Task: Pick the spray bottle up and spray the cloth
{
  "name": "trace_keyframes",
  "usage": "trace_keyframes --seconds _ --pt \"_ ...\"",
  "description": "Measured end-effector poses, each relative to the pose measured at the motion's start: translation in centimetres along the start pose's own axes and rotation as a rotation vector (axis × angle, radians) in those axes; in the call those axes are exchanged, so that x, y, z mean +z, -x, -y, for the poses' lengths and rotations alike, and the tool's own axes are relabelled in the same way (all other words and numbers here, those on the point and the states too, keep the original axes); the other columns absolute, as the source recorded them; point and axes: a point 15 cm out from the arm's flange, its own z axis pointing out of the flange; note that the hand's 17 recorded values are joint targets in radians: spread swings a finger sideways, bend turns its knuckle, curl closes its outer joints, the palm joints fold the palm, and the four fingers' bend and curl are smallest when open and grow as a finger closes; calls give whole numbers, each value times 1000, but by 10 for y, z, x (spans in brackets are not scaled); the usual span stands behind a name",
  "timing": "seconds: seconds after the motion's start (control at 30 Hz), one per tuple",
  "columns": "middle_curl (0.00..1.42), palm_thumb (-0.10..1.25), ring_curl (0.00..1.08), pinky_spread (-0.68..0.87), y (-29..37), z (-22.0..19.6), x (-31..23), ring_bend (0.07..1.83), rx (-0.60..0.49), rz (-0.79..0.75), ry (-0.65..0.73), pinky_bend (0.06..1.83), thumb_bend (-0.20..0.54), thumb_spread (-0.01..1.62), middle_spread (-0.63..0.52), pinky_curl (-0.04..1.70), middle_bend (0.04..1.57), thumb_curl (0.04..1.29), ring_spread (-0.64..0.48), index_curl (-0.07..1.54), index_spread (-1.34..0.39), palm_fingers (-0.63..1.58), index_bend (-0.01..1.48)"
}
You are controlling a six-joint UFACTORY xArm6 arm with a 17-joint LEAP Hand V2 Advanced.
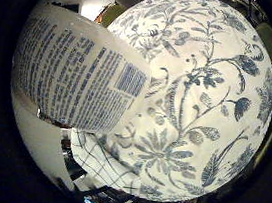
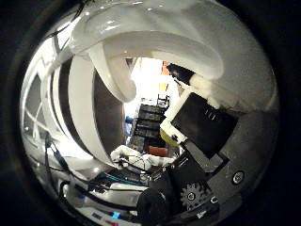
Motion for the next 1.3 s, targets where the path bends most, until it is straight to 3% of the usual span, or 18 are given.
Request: trace_keyframes --seconds 0.23,0.57,0.77,1.3 --pt "785 1113 781 -200 63 17 -43 1357 -86 -245 -107 1252 -13 916 -137 984 1352 670 -236 902 -276 1083 1086" --pt "754 1097 815 -193 159 -15 -78 1362 -51 -756 -154 1168 -14 912 -123 1162 1387 716 -233 892 -257 1090 1097" --pt "741 1089 826 -185 189 -11 -53 1356 -146 -998 -192 1132 -15 910 -121 1247 1397 733 -233 887 -254 1096 1096" --pt "718 1079 846 -177 223 -13 56 1341 -511 -1407 -41 1083 -15 904 -118 1344 1405 760 -236 875 -251 1109 1087"
